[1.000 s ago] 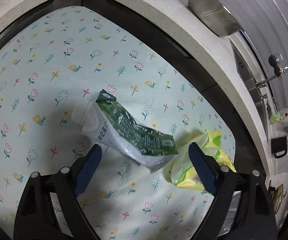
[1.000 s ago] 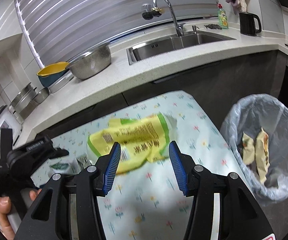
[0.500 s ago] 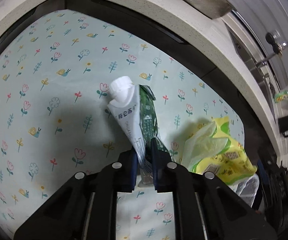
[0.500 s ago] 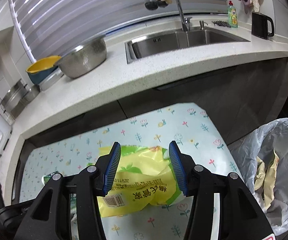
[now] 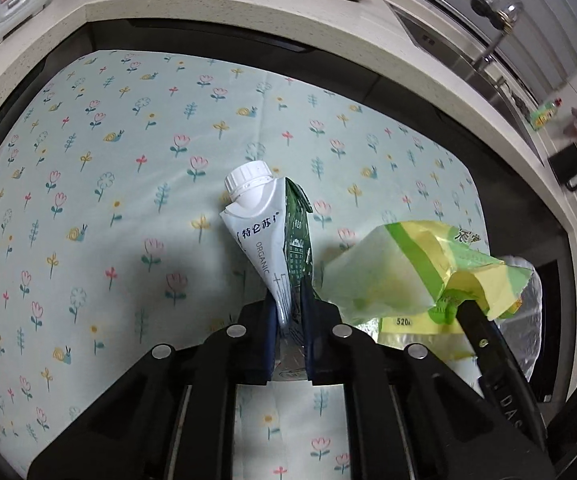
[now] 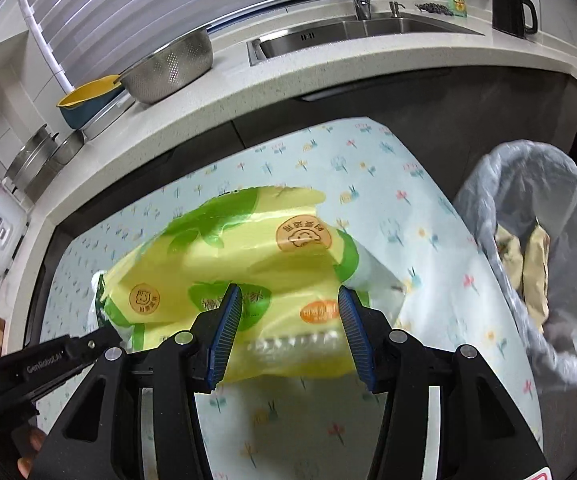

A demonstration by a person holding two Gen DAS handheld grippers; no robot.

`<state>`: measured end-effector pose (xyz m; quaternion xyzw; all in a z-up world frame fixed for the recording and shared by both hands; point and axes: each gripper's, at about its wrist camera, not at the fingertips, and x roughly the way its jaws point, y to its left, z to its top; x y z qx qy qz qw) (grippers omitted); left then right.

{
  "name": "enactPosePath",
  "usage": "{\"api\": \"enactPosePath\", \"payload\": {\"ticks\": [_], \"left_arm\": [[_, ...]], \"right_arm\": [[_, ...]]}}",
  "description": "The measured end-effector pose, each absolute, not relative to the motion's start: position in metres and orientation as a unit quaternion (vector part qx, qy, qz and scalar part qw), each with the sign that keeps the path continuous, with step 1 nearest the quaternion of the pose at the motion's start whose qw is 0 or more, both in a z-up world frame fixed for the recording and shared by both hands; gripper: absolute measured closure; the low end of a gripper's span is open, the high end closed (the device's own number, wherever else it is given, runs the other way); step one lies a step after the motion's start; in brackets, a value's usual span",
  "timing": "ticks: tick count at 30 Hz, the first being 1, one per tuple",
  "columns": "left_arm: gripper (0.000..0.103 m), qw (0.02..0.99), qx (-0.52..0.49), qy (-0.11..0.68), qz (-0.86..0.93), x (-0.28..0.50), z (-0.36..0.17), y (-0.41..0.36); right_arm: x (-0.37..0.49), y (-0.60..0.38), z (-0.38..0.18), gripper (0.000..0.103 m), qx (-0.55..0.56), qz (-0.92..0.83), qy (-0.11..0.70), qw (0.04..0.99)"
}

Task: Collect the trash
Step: 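Grasp the white-green tube with the left gripper while the right grasps the yellow-green bag, then carry the white-green tube and yellow-green bag over the bin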

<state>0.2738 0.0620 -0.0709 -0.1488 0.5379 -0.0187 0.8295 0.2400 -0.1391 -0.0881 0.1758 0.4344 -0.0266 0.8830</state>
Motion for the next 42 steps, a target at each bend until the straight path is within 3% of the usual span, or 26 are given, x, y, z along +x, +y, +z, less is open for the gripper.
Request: {"api": "enactPosePath", "payload": {"ticks": [10,17,25,34,36,38,42], "left_arm": [[0.093,0.840,-0.113,0.530,-0.029,0.238,-0.070,0.053],[0.094,0.848,-0.119,0.515,-0.021,0.234,-0.057,0.067],[0.094,0.854,-0.127,0.504,-0.020,0.231,-0.043,0.076],[0.094,0.862,-0.099,0.496,-0.018,0.227,-0.040,0.077],[0.094,0.864,-0.092,0.495,-0.017,0.227,-0.041,0.076],[0.094,0.865,-0.087,0.494,-0.016,0.227,-0.041,0.075],[0.094,0.866,-0.083,0.493,-0.020,0.224,-0.041,0.072]], "right_arm": [[0.193,-0.147,-0.105,0.054,0.203,-0.032,0.443,0.873],[0.176,-0.152,-0.081,0.054,0.239,-0.015,0.416,0.877],[0.193,-0.135,-0.052,0.051,0.259,-0.005,0.395,0.881],[0.226,-0.116,-0.076,0.051,0.280,-0.012,0.420,0.863],[0.229,-0.114,-0.081,0.063,0.282,-0.011,0.424,0.861],[0.229,-0.112,-0.082,0.084,0.277,-0.007,0.426,0.861],[0.221,-0.109,-0.074,0.099,0.255,-0.009,0.413,0.874]]}}
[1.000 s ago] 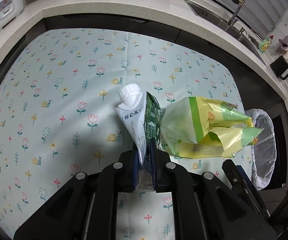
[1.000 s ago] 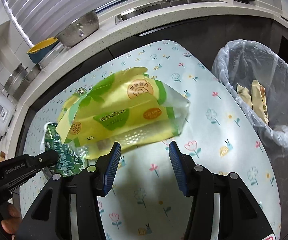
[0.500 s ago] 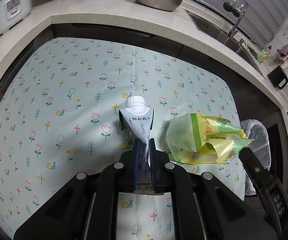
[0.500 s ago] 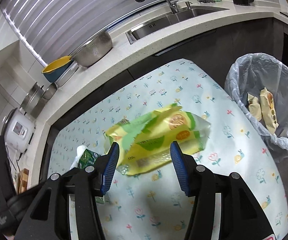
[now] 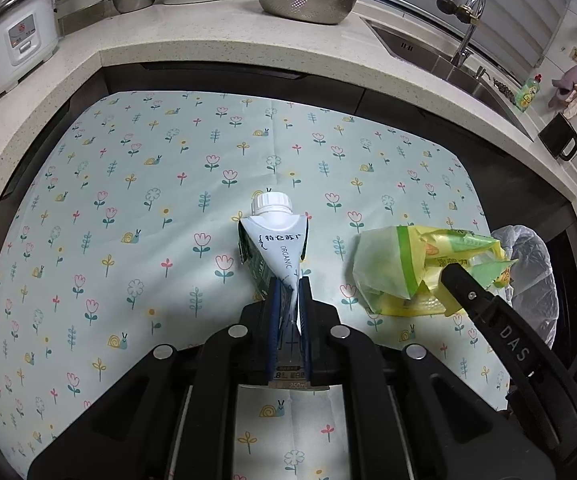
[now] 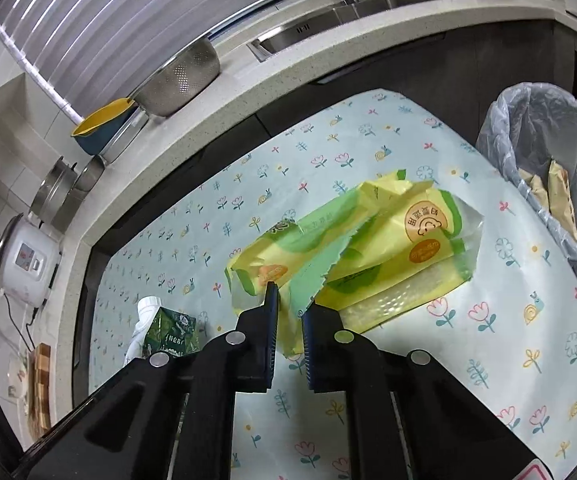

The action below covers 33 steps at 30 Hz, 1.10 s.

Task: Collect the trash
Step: 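Carry the white-green tube and yellow-green bag over the bin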

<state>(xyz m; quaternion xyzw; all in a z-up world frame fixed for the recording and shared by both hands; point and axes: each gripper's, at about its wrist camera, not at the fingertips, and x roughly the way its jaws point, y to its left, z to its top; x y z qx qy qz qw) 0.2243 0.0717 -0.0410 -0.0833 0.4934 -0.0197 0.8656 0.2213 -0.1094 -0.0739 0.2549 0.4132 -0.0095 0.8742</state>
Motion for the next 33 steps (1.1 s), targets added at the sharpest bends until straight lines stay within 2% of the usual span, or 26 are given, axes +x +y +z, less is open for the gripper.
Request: {"api": "enactPosePath", "payload": {"ticks": [15,33], "left_arm": [[0.094,0.877,-0.059,0.474,-0.061,0.197,-0.013,0.022],[0.094,0.879,0.014,0.453,-0.150,0.157,0.009,-0.104]], "right_arm": [[0.165,-0.158,-0.026,0.100,0.251,-0.032,0.348,0.903],[0.093,-0.267,-0.001,0.100,0.270,-0.112,0.292,0.911]]}}
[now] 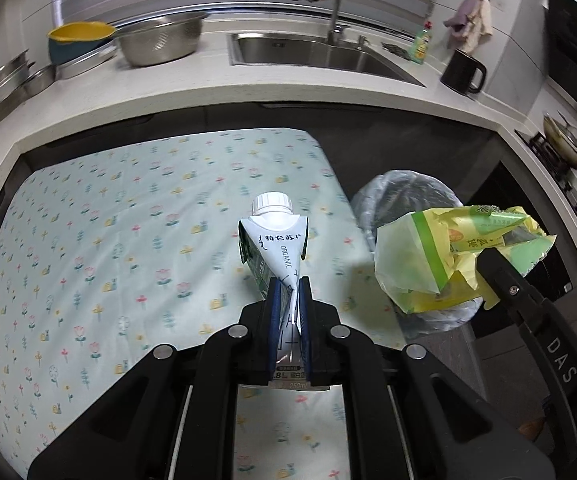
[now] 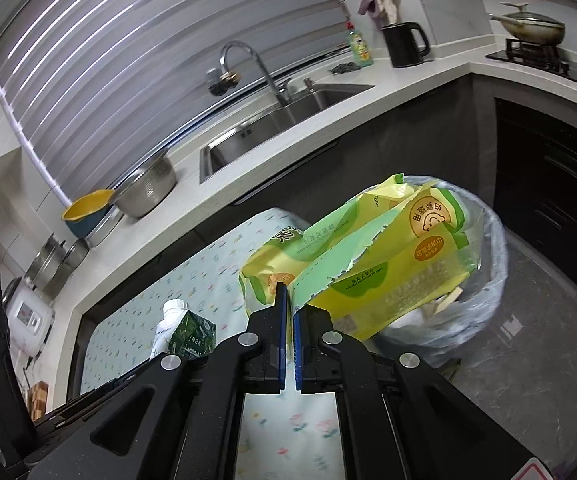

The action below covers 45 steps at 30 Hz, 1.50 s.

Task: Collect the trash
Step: 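Carry the white-green tube and yellow-green bag over the bin, then open the left gripper to drop the tube while the right drops the bag into the bin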

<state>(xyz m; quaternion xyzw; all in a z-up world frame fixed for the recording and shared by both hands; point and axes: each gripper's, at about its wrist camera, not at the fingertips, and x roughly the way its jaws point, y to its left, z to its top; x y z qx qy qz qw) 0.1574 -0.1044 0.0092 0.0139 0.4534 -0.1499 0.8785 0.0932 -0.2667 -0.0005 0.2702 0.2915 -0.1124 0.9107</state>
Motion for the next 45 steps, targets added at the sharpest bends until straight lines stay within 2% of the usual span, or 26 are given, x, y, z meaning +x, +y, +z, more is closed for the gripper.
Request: {"api": "enactPosePath", "payload": {"ticks": [11,22,24,26,30,32,34,37,45], "left_arm": [[0.094,0.856,0.064,0.457,-0.235,0.159,0.003,-0.196],[0.091,0.831,0.055,0.444,-0.331,0.196,-0.005,-0.267],[0.086,0.833,0.060,0.436,-0.335,0.202,-0.006,-0.273],[0.068,0.838,0.061,0.431,-0.330,0.207,-0.007,-0.273],[0.058,0.855,0.065,0.413,-0.307,0.207,-0.007,-0.261],[0.046,0.865,0.066,0.408,-0.284,0.208,-0.007,-0.252],[0.042,0.875,0.068,0.403,-0.260,0.210,-0.008,-0.243],[0.042,0.887,0.077,0.395,-0.228,0.213,-0.007,-0.230],[0.037,0.898,0.061,0.398,-0.178,0.227,-0.009,-0.195]], "right_arm": [[0.057,-0.348,-0.010,0.100,0.289,-0.185,0.273,0.898],[0.064,-0.388,-0.033,0.100,0.296,-0.223,0.278,0.886],[0.067,-0.391,-0.036,0.100,0.295,-0.225,0.280,0.885],[0.073,-0.392,-0.039,0.100,0.293,-0.223,0.283,0.886],[0.089,-0.389,-0.043,0.100,0.287,-0.213,0.289,0.888],[0.101,-0.385,-0.044,0.100,0.283,-0.201,0.294,0.891],[0.112,-0.381,-0.045,0.100,0.277,-0.191,0.297,0.894],[0.133,-0.372,-0.048,0.098,0.264,-0.179,0.310,0.896],[0.146,-0.354,-0.042,0.077,0.245,-0.176,0.309,0.902]]}}
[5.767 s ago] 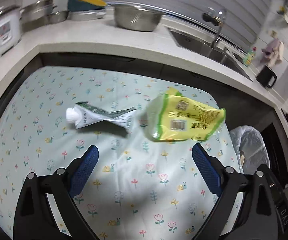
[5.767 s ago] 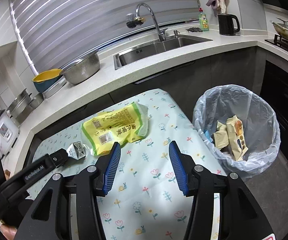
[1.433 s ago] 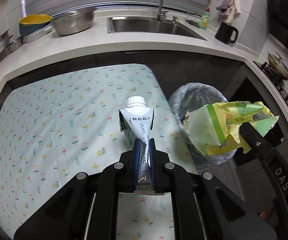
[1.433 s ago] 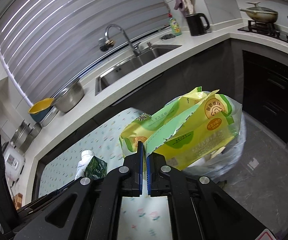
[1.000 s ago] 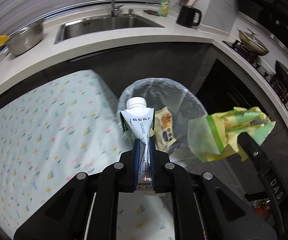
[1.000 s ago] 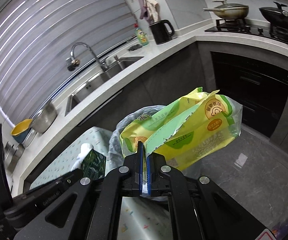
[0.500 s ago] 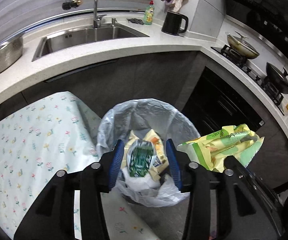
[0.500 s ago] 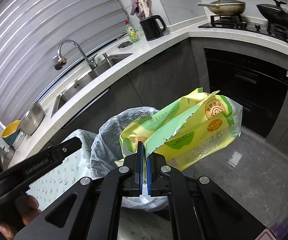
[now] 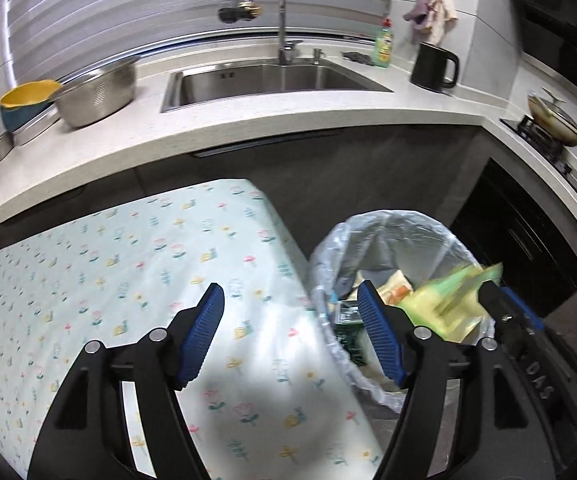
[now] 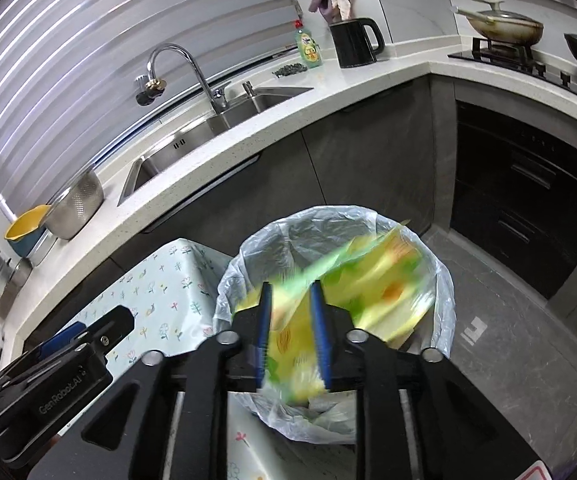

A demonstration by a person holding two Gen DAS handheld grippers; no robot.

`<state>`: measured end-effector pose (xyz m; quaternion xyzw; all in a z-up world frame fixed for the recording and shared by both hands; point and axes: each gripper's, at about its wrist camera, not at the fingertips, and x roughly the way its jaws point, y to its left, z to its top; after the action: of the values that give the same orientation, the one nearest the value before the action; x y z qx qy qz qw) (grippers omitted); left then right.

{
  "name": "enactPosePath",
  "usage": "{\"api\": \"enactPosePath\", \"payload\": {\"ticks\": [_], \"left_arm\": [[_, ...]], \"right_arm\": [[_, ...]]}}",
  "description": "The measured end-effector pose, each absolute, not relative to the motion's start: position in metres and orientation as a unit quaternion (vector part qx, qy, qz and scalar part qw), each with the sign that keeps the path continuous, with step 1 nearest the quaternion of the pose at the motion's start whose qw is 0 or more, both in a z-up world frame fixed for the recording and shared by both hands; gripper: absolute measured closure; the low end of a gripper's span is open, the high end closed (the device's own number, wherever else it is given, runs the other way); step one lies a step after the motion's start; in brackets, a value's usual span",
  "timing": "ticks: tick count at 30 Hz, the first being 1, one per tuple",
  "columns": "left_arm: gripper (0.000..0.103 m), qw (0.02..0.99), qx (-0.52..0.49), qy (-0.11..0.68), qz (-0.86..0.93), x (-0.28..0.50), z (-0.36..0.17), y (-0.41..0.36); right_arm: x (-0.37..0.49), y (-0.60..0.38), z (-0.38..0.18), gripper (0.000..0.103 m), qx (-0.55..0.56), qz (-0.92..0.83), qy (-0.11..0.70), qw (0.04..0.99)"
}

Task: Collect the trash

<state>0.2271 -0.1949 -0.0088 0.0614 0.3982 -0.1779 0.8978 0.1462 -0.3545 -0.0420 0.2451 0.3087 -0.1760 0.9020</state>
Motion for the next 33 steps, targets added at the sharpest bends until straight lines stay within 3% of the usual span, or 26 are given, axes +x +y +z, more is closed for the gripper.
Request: {"api": "enactPosePath", "payload": {"ticks": [7,10,17,28,33], "left_arm": [[0.037,0.899,0.055,0.403,-0.165,0.222,-0.009,-0.178],[0.037,0.900,0.059,0.401,-0.161,0.215,-0.007,-0.173],[0.033,0.905,0.074,0.390,-0.153,0.196,0.000,-0.164],[0.015,0.914,0.096,0.369,-0.142,0.162,0.012,-0.152],[0.012,0.911,0.103,0.373,-0.141,0.150,0.010,-0.149]], "right_arm": [[0.141,-0.342,-0.028,0.066,0.230,-0.177,0.307,0.907],[0.137,-0.337,-0.023,0.066,0.217,-0.178,0.310,0.908],[0.118,-0.319,-0.008,0.051,0.175,-0.180,0.317,0.915],[0.082,-0.298,0.001,0.025,0.127,-0.182,0.337,0.915],[0.068,-0.295,0.000,0.019,0.120,-0.186,0.339,0.914]]}}
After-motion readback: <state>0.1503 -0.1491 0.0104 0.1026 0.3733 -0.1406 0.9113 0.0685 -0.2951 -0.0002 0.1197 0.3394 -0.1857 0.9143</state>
